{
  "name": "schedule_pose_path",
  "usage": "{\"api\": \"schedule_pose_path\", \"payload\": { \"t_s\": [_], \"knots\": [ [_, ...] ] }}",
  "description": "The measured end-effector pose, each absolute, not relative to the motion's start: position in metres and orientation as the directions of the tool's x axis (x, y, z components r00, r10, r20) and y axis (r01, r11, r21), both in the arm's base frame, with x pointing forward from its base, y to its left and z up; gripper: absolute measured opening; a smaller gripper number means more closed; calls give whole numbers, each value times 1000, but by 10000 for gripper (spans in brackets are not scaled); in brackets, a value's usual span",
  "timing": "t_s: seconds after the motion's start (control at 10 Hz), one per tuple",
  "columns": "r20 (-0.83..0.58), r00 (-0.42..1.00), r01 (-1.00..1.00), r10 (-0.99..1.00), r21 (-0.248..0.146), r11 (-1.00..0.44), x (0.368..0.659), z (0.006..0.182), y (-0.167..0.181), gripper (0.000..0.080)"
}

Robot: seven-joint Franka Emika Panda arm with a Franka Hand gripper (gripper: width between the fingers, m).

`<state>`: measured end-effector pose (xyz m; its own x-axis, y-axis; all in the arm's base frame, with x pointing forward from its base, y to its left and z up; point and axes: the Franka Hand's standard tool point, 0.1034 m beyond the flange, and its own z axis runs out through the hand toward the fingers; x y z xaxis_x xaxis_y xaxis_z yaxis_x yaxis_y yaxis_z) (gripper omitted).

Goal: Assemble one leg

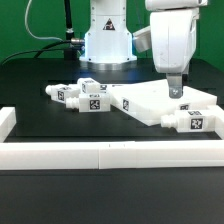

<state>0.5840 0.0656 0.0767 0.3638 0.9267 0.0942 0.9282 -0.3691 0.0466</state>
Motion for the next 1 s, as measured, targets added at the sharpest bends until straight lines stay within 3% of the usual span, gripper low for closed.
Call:
{"api": "schedule_pose_path", "payload": {
  "t_s": [0.5,1.0],
  "knots": [
    [123,357,924,926,100,-369,569,55,109,650],
    [121,362,922,924,98,-374,569,54,104,650]
  ]
}}
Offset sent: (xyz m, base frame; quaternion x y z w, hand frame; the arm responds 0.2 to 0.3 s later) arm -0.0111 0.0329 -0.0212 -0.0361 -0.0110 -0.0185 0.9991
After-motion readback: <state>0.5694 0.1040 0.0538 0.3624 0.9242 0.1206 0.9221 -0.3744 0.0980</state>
